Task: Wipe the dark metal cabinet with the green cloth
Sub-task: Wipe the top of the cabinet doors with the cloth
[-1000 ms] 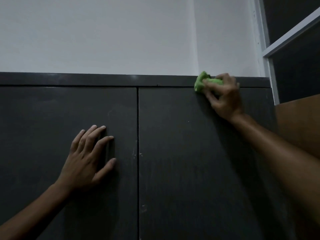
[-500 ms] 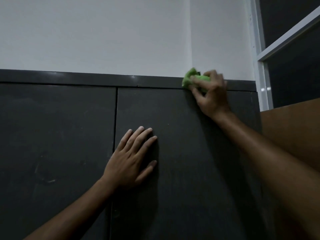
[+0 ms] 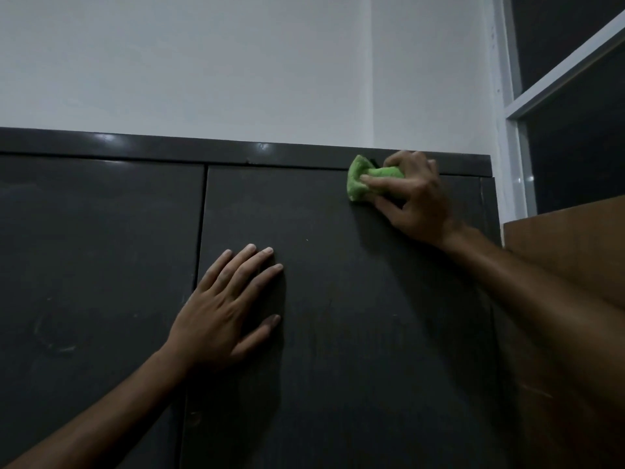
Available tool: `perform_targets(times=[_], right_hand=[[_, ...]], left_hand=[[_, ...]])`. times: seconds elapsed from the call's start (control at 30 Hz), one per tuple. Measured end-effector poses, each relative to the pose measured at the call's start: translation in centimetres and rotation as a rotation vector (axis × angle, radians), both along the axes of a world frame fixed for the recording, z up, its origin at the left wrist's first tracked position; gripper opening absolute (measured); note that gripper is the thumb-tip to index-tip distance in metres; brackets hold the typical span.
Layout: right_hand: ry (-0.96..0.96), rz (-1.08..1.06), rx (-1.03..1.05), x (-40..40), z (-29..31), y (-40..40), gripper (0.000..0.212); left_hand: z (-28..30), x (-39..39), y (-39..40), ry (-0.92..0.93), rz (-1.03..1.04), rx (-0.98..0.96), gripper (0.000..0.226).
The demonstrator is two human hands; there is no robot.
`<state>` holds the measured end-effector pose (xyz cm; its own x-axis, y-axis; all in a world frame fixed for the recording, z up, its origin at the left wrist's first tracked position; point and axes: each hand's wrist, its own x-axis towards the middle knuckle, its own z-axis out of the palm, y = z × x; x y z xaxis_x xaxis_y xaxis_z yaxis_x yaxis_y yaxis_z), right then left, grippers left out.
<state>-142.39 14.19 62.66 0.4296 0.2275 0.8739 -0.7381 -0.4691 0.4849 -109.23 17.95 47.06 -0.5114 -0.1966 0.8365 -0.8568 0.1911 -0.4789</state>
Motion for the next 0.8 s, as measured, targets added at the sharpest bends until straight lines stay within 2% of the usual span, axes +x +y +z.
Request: perform_targets(times=[0.13,0.17,0.2,0.3,0.33,0.4,0.5,0.57,0.67,0.7,0.73,0.8], right_hand=[[-0.375,0.031,0.023,-2.2,3.2,0.3,0.03],[-0.408,0.042,0.019,-1.5,3.0,0.4,0.028],[-0.372,0.05,0.016,-0.7,2.2,0.3,0.026],[-0.038,0.016,0.013,-1.2,-1.2,0.0,0.025],[0.011,-0.009,0.027,-2.6,-1.5,0.0,0.027],[-0.096,-0.013,0.035,-5.1,0.0,0.2,0.029],[-0.446,0.036,0.057,-5.8,2.6,0.3,0.028],[-0.412,0.044,0.052,-4.4,1.4,0.3,0.026],[-0.072,0.024,0.038,-5.5,-2.4,-0.1,0.028],[-0.038,0.0,0.048,-7.0,-2.8,-0.2,0.029],[-0.075,-0.012,0.053,-8.4,-2.4,-0.3,0.03],[-0.302,0.005,0.058,-9.7,-0.5,-0.5,0.03]], left_hand=[[0.0,-0.1,-0.1,0.0,0.003,-0.005,0.074],[0.1,0.0,-0.1,-0.002,0.003,-0.007,0.074],[0.0,0.0,0.0,-0.003,0.0,-0.006,0.074],[0.0,-0.2,0.1,-0.002,-0.01,-0.005,0.073],[0.0,-0.2,0.2,-0.002,-0.011,-0.005,0.073],[0.0,-0.3,0.3,0.005,-0.011,-0.003,0.073],[0.1,-0.3,0.3,0.0,-0.017,-0.011,0.073],[0.0,-0.2,0.2,-0.003,-0.02,-0.01,0.073],[0.0,-0.2,0.1,-0.002,-0.026,-0.013,0.073],[0.0,-0.3,0.1,-0.002,-0.031,-0.014,0.073],[0.0,-0.3,0.1,0.001,-0.037,-0.012,0.073],[0.0,-0.4,0.2,0.006,-0.049,-0.013,0.072]])
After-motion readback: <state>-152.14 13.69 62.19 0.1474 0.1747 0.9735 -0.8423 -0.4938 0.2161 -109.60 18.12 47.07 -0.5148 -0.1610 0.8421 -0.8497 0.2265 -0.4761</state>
